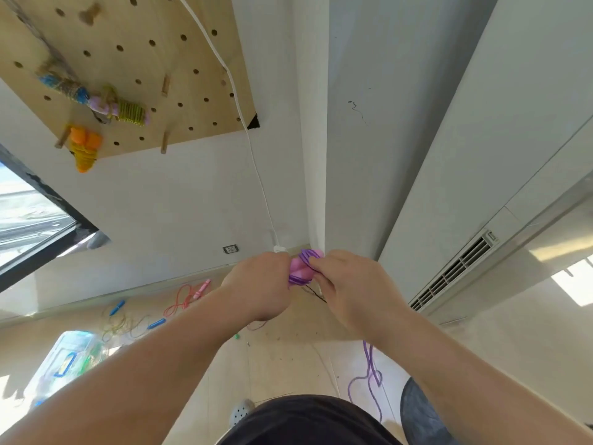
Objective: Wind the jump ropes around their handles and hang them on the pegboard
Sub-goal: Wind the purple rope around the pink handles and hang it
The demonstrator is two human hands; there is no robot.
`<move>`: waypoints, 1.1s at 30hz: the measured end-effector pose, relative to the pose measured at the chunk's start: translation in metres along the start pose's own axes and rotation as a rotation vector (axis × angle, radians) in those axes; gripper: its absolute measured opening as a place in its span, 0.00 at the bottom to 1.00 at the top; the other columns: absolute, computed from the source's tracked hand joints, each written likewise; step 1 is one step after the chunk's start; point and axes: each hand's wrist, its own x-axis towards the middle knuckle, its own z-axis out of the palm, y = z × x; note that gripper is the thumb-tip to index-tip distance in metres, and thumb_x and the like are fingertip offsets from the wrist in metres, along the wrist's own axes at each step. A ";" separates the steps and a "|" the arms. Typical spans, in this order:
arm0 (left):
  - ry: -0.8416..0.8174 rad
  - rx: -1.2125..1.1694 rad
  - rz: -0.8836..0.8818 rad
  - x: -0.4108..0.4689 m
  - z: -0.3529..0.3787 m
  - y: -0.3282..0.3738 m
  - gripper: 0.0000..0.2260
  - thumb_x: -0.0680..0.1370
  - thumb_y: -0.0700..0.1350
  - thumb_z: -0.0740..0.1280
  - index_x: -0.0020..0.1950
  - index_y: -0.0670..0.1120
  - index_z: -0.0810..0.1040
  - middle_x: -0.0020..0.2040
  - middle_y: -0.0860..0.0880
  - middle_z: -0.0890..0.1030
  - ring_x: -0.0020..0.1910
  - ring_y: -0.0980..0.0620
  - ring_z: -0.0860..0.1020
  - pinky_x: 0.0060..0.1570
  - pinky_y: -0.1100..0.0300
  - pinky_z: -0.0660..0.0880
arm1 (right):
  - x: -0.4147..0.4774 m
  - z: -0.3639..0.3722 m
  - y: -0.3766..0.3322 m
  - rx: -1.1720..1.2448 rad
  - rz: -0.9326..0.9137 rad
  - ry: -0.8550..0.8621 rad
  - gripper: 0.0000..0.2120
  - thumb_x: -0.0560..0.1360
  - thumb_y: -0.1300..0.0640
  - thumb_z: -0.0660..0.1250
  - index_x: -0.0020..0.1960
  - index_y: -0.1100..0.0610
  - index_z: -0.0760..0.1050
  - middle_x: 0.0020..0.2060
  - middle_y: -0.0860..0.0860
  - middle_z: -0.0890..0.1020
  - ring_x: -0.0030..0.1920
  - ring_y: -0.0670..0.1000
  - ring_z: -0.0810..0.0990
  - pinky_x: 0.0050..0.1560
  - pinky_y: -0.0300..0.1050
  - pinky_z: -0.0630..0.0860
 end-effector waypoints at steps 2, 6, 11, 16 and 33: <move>0.016 -0.071 0.012 0.000 -0.003 0.005 0.11 0.77 0.43 0.61 0.40 0.52 0.61 0.40 0.52 0.68 0.43 0.45 0.73 0.42 0.55 0.69 | -0.010 0.006 0.003 0.043 -0.004 0.208 0.07 0.75 0.61 0.68 0.50 0.56 0.83 0.36 0.49 0.79 0.34 0.53 0.78 0.30 0.45 0.75; 0.058 -0.200 0.018 -0.004 -0.009 0.011 0.12 0.78 0.42 0.62 0.39 0.52 0.62 0.40 0.52 0.69 0.41 0.48 0.72 0.38 0.55 0.65 | -0.020 0.004 0.005 0.121 -0.002 0.301 0.12 0.79 0.56 0.64 0.55 0.59 0.84 0.39 0.49 0.80 0.37 0.50 0.77 0.35 0.43 0.76; 0.060 -0.521 -0.006 -0.009 -0.021 0.010 0.08 0.76 0.39 0.66 0.40 0.46 0.69 0.38 0.48 0.73 0.33 0.50 0.70 0.31 0.58 0.66 | -0.029 -0.007 0.001 0.450 0.301 0.263 0.03 0.80 0.55 0.70 0.47 0.50 0.80 0.33 0.41 0.78 0.33 0.42 0.72 0.36 0.36 0.70; -0.153 -0.913 0.018 -0.025 -0.035 0.011 0.10 0.71 0.30 0.68 0.40 0.43 0.70 0.28 0.48 0.72 0.22 0.52 0.69 0.24 0.65 0.65 | -0.024 -0.026 0.008 0.962 0.517 0.102 0.18 0.78 0.54 0.71 0.65 0.44 0.71 0.31 0.49 0.73 0.32 0.45 0.69 0.36 0.36 0.68; -1.034 -1.714 0.469 -0.036 -0.021 0.014 0.11 0.70 0.36 0.69 0.48 0.42 0.71 0.36 0.44 0.75 0.38 0.44 0.77 0.48 0.47 0.77 | 0.001 -0.053 0.014 1.166 0.189 -0.240 0.14 0.74 0.54 0.72 0.59 0.54 0.79 0.44 0.52 0.82 0.34 0.41 0.75 0.37 0.34 0.69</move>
